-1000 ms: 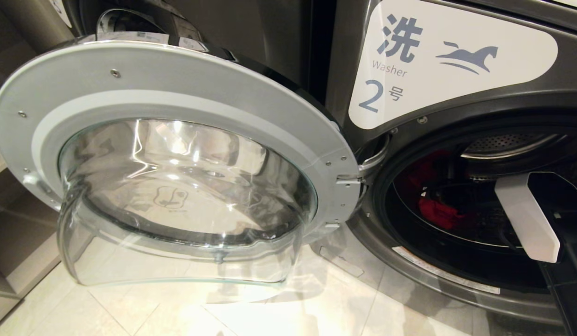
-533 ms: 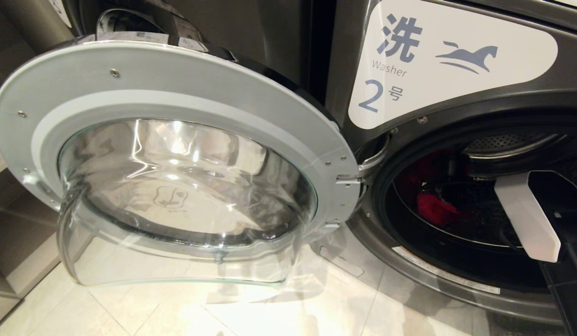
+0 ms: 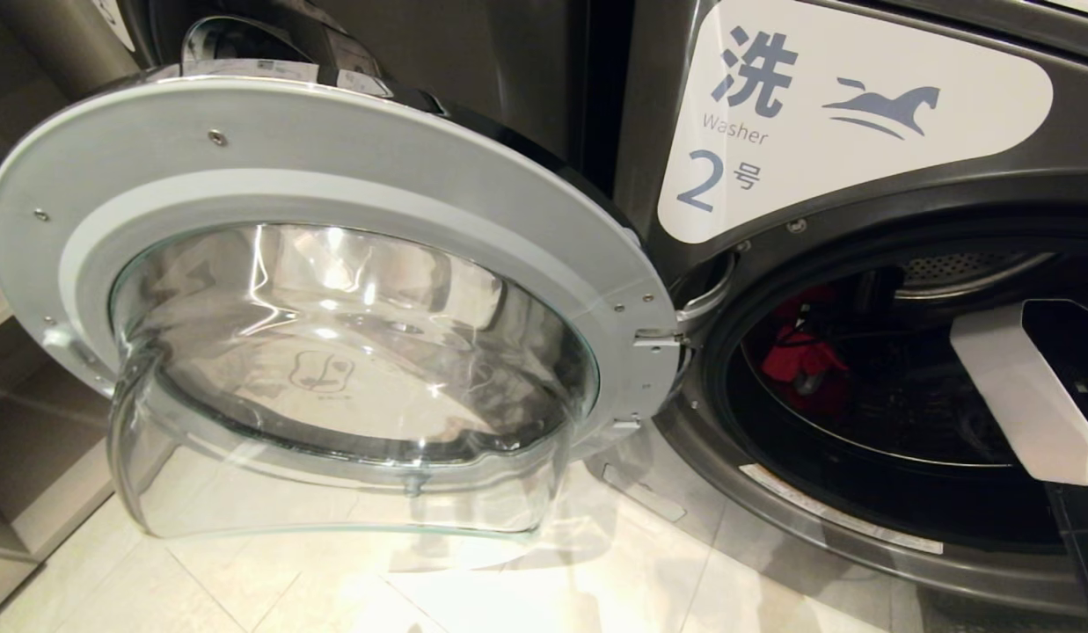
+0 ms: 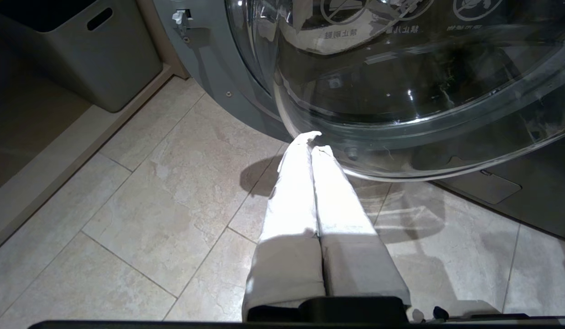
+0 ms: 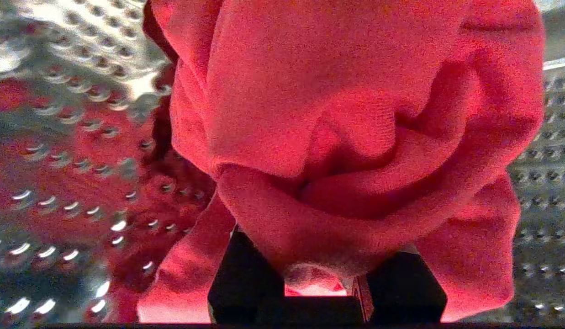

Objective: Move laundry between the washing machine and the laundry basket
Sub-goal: Pick a cloth and place it into the basket

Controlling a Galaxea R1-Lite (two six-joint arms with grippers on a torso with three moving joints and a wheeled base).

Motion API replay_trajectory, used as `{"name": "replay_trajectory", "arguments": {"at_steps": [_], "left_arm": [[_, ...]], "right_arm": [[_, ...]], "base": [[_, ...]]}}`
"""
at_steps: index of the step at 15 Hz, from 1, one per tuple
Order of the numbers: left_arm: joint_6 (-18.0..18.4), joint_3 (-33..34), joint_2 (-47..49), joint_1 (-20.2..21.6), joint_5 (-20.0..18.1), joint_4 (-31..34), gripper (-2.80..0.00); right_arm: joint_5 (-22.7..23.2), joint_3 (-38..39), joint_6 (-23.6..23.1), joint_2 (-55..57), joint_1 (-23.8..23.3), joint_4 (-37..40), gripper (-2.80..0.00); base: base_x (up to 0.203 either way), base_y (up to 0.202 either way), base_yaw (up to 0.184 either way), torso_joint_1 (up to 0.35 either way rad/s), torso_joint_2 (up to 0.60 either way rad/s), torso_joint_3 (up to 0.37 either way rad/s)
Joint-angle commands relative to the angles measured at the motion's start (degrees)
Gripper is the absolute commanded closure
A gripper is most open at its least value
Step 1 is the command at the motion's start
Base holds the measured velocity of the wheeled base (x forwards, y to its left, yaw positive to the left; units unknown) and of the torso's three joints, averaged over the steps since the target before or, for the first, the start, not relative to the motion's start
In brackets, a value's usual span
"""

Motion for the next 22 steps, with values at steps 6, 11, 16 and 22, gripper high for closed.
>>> {"name": "replay_trajectory", "arguments": {"at_steps": [6, 11, 16, 22], "left_arm": [[0.03, 2.29, 0.09, 0.04, 0.01, -0.07, 0.0], [0.03, 2.29, 0.09, 0.04, 0.01, -0.07, 0.0], [0.03, 2.29, 0.09, 0.04, 0.01, -0.07, 0.0], [0.03, 2.29, 0.09, 0.04, 0.01, -0.07, 0.0]], "right_arm": [[0.4, 19.33, -3.84, -10.22, 0.11, -14.12, 0.0], [2.19, 34.97, -5.22, -16.68, 0.06, -23.59, 0.0], [7.18, 54.23, -8.07, -22.4, 0.94, -38.76, 0.0], [11.51, 65.86, -8.57, -29.55, 1.52, -45.78, 0.0]], "base": [[0.0, 0.0, 0.0, 0.0, 0.0, 0.0], [0.0, 0.0, 0.0, 0.0, 0.0, 0.0], [0.0, 0.0, 0.0, 0.0, 0.0, 0.0], [0.0, 0.0, 0.0, 0.0, 0.0, 0.0]]}}
